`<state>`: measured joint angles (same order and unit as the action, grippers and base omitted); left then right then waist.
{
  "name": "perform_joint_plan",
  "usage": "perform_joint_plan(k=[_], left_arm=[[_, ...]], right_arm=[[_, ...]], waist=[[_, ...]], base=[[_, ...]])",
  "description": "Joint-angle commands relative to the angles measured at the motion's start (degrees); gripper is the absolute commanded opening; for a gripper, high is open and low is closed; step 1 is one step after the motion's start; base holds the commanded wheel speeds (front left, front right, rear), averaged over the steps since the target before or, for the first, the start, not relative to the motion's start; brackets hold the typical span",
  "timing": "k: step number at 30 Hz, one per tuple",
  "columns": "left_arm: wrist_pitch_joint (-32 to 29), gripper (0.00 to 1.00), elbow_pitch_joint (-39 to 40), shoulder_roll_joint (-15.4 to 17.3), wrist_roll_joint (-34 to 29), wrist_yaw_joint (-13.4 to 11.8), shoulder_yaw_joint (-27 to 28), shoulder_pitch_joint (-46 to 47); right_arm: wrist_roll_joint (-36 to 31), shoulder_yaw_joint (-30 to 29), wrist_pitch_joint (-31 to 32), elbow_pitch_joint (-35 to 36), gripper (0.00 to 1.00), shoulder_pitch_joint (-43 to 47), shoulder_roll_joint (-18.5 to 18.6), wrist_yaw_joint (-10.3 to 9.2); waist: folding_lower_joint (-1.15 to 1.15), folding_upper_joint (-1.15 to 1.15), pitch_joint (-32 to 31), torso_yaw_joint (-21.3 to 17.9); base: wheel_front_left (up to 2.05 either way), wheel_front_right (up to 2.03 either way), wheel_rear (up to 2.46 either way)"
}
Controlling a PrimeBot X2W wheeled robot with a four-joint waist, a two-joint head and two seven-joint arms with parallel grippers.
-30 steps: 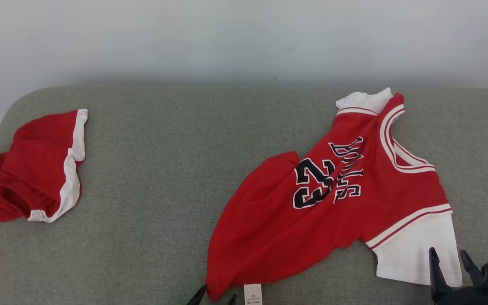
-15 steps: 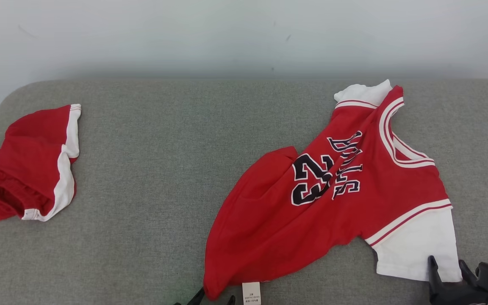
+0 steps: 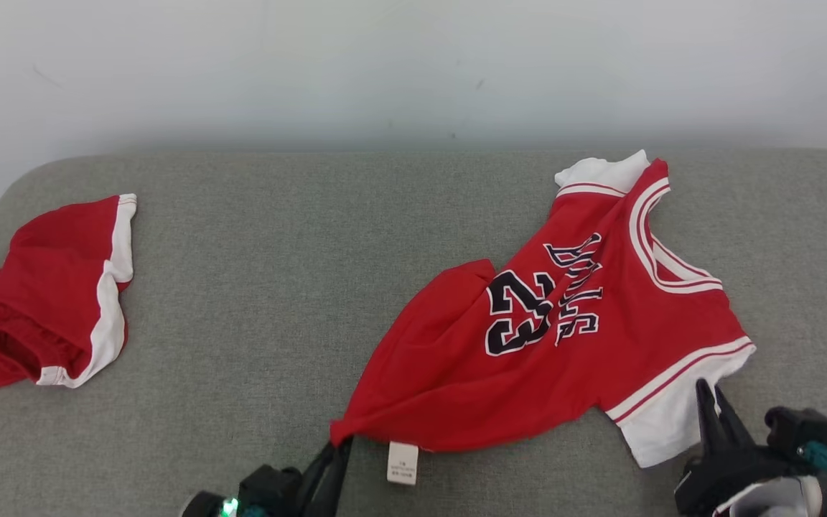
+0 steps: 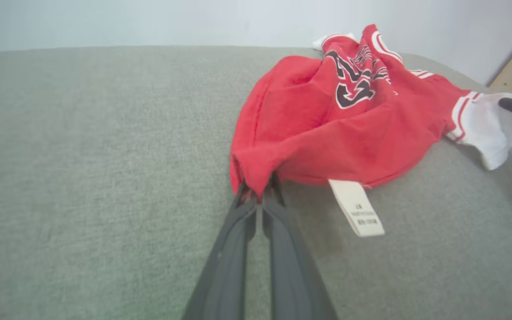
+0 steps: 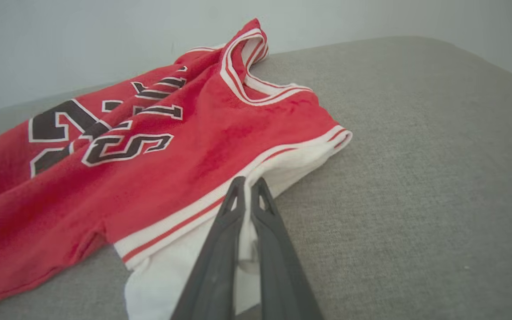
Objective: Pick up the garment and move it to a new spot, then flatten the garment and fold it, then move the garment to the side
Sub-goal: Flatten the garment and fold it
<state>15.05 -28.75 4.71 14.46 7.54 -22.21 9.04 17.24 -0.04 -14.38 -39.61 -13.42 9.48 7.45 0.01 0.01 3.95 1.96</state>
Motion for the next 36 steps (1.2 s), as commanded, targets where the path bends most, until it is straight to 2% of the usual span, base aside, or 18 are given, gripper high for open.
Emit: perform_joint_plan(k=[1, 5, 9, 11, 13, 19, 23, 25, 27, 36], left_arm=[[0.19, 0.0, 2.29, 1.19, -0.57, -0.13, 0.36, 2.87], [0.19, 0.0, 5.19, 3.43, -0.97, -0.13, -0.43, 7.11], [-2.5, 0.0, 8.27, 7.52, 1.77, -0.14, -2.03, 16.84], [-4.49, 0.0, 9.42, 8.92, 5.55, -0.14, -1.37, 22.69], [-6.4, 0.0, 10.02, 11.64, 7.28, -0.14, -1.07, 29.6], [-12.36, 0.0, 9.33, 16.63, 13.21, -0.14, -0.54, 50.77], [-15.72, 0.0, 7.19, 17.58, 16.83, -0.14, -0.84, 64.08], [-16.93, 0.0, 5.74, 18.92, 16.41, -0.14, -2.36, 70.99], [-17.66, 0.0, 3.32, 18.88, 17.77, -0.14, -2.57, 76.74], [-17.12, 0.0, -7.6, 19.64, 20.03, -0.13, -7.8, 95.94]], right_arm=[[0.96, 1.34, -0.38, 2.83, 0.0, -1.97, 0.76, 0.04], [2.38, 2.9, 0.12, 6.39, 0.0, -5.86, 1.76, 0.04], [3.19, 3.58, 2.49, 9.47, 0.0, -14.06, 3.79, 0.04], [3.08, 2.84, 3.97, 10.3, 0.0, -19.28, 4.81, 0.04], [3.37, 2.13, 5.51, 11.02, 0.0, -25.13, 5.18, 0.04], [3.9, 0.67, 10.59, 10.77, 0.0, -44.57, 5.2, 0.04], [2.49, 0.47, 13.52, 7.97, 0.0, -57.69, 5.89, 0.04], [1.65, 0.7, 14.76, 5.94, 0.0, -64.59, 6.29, 0.04], [1.42, 0.61, 15.71, 3.75, 0.0, -71.02, 6.78, 0.04], [-1.36, 1.91, 18.15, -6.18, 0.0, -93.74, 7.37, 0.04]], waist=[[-0.01, -0.01, 0.19, -0.62], [-0.01, -0.01, 1.18, -1.3], [-0.01, -0.01, 4.62, -2.04], [-0.01, -0.01, 7.63, -2.15], [-0.01, -0.01, 11.17, -2.32], [-0.01, -0.01, 22.12, -3.47], [-0.01, -0.01, 27.82, -4.01], [-0.01, -0.01, 30.15, -4.12], [-0.01, -0.01, 32.0, -4.08], [-0.01, -0.01, 35.68, -4.05]], base=[[0.0, 0.0, 0.0], [0.0, 0.0, 0.0], [0.0, 0.0, 0.0], [0.0, 0.0, 0.0], [0.0, 0.0, 0.0], [0.0, 0.0, 0.0], [0.0, 0.0, 0.0], [0.0, 0.0, 0.0], [0.0, 0.0, 0.0], [0.0, 0.0, 0.0]])
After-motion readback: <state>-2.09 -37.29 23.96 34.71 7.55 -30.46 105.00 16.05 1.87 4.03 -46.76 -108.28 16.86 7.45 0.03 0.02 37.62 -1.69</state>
